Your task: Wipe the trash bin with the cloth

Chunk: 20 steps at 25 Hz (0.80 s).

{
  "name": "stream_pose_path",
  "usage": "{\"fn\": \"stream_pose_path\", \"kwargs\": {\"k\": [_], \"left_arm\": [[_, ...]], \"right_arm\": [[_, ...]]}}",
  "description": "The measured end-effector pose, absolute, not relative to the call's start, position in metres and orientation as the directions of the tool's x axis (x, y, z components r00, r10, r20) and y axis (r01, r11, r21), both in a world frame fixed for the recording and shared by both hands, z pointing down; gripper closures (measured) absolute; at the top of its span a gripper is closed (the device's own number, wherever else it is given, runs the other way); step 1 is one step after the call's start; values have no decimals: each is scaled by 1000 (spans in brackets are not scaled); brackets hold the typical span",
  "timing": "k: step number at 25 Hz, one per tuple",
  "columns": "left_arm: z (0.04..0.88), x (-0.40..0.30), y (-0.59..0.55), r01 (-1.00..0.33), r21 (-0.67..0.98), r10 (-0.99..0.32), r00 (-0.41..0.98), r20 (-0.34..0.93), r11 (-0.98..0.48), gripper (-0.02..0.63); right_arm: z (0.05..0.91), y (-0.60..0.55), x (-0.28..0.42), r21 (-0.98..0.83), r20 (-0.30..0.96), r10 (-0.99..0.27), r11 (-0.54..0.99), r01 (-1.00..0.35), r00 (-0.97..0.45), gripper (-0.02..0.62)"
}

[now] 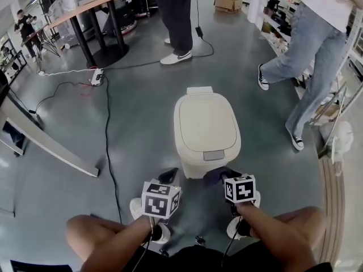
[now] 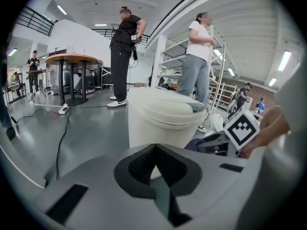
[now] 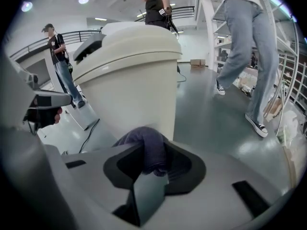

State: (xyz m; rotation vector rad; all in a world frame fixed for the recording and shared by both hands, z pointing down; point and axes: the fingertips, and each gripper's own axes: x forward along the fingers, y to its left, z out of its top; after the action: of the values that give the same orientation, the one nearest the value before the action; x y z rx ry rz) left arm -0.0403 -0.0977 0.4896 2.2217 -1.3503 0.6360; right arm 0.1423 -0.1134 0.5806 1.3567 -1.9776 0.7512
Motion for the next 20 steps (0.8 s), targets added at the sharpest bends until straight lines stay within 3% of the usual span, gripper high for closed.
{"fn": "stream_pose_path", "kwargs": {"k": [8, 11, 16, 20], "left_arm": [[507, -50, -105, -922, 137, -691, 365, 625, -362, 609], [530, -57, -104, -938, 211, -686, 345, 641, -275, 609], [549, -73, -100, -952, 174, -686, 304, 661, -254, 609], [564, -89, -97, -958, 180, -676, 286, 679, -224, 608]], "right_arm": [[587, -102, 152, -90, 767, -586, 305, -948, -261, 497], [596, -86, 135, -99, 775, -561, 347, -933, -291, 497], [597, -80, 91, -126, 772, -521, 438, -890, -365, 497], [623, -82, 60, -205, 781, -492, 380, -902, -384, 497]]}}
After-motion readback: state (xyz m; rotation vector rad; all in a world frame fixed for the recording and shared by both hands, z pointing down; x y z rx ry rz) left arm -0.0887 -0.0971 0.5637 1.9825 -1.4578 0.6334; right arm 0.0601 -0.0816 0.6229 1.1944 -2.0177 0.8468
